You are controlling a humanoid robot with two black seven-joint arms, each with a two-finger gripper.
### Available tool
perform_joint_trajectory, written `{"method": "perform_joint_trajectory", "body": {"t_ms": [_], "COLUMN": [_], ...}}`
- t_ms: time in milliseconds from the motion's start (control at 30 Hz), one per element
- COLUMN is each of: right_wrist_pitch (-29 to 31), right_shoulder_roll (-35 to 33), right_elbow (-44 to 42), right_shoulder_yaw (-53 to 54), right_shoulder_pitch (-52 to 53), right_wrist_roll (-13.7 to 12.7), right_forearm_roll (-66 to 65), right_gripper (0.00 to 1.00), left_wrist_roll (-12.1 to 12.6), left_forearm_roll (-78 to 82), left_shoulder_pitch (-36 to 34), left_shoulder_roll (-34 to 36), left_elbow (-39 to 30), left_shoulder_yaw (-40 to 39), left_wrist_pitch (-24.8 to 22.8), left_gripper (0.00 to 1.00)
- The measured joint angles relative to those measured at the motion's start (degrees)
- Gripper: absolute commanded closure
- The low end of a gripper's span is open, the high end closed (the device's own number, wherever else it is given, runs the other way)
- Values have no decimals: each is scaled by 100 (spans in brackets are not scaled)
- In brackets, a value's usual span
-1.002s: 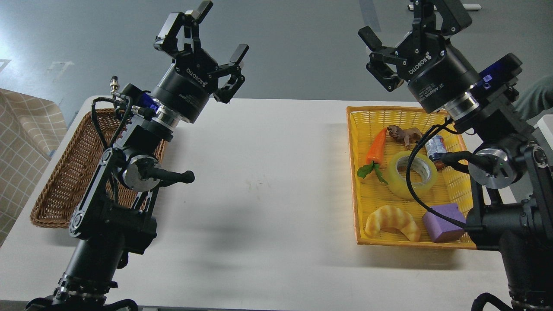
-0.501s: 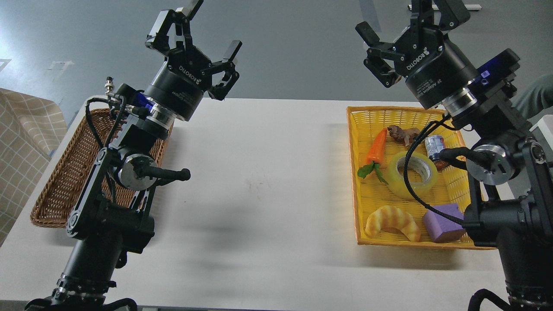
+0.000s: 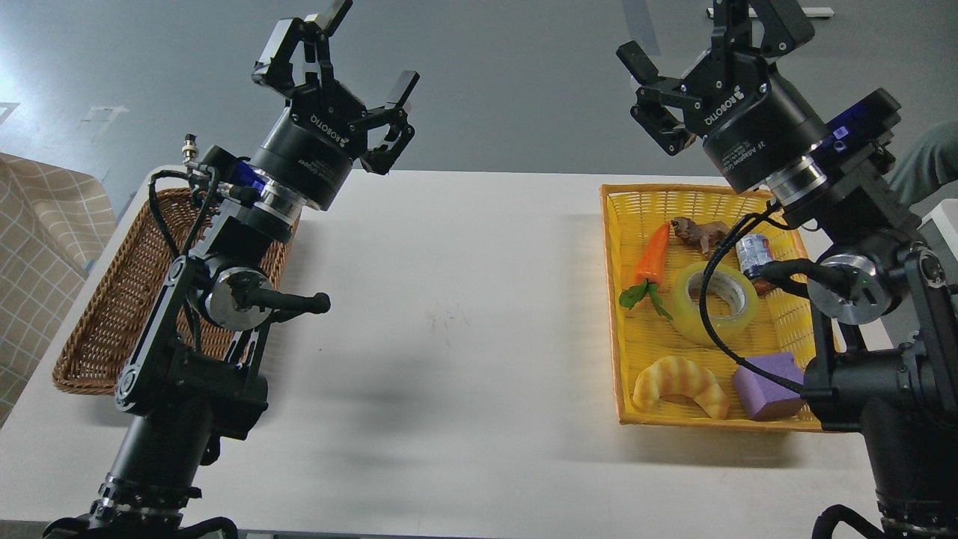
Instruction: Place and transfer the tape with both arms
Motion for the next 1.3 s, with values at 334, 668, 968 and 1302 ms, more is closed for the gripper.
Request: {"method": "perform_joint_trajectory", "body": {"t_ms": [334,668,968,1302], "right_wrist_pitch": [0,0,-64,-61], "right_shoulder_roll": [0,0,-810,-2312], "right_elbow": [26,44,386,745], "right_shoulder_yaw": [37,26,66,46], "right_shoulder_pitch": [-63,-25,-108,-650], "right_wrist_roll": [7,8,212,369], "right_forearm_roll": [43,44,-1132,-3143], "right_gripper": [0,0,0,0], "left_wrist_roll": [-117,-201,-203,-203], "left_forearm_roll": [0,-132,-298,-299], "left_shoulder_pitch": [-16,97,180,236], "left_shoulder_roll": [0,0,1,14], "left_elbow": [-16,-18,-20,-21], "left_shoulder_yaw": [-3,-12,-45,-40], "left_wrist_pitch": [-192,-314,-338,-355], "left_gripper": [2,2,2,2]}}
